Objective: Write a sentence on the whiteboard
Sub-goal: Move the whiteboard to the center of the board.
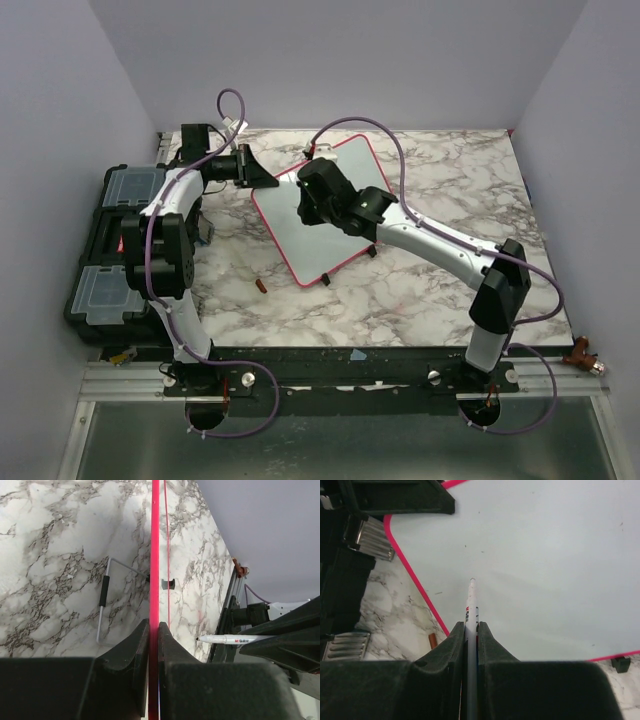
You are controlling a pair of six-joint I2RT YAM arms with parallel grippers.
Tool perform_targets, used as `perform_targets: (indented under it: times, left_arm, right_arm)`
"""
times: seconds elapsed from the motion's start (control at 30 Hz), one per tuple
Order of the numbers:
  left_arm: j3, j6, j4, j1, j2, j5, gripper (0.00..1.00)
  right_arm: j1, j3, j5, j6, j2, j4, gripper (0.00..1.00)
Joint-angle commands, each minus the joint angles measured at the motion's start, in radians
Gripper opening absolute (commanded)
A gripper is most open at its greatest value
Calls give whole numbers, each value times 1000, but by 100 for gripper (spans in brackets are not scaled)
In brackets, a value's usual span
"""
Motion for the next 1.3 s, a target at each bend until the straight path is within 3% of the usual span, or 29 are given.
perform_targets:
  times: [0.0, 0.3, 0.77, 1.27]
  left_arm:
    - [-16, 66, 23, -65, -72, -26, 0]
    - [-68, 118, -16, -117, -134, -117, 0]
    - [40, 224, -266, -144, -162, -236, 0]
    - [-82, 249, -234, -111, -324, -300, 0]
  right_arm:
    - [5, -72, -16, -32, -93, 30, 1]
    - [4, -143, -64, -83, -157, 76, 1]
    - [3, -72, -68, -104, -101, 65, 1]
    - [3, -115, -112, -102, -157, 90, 1]
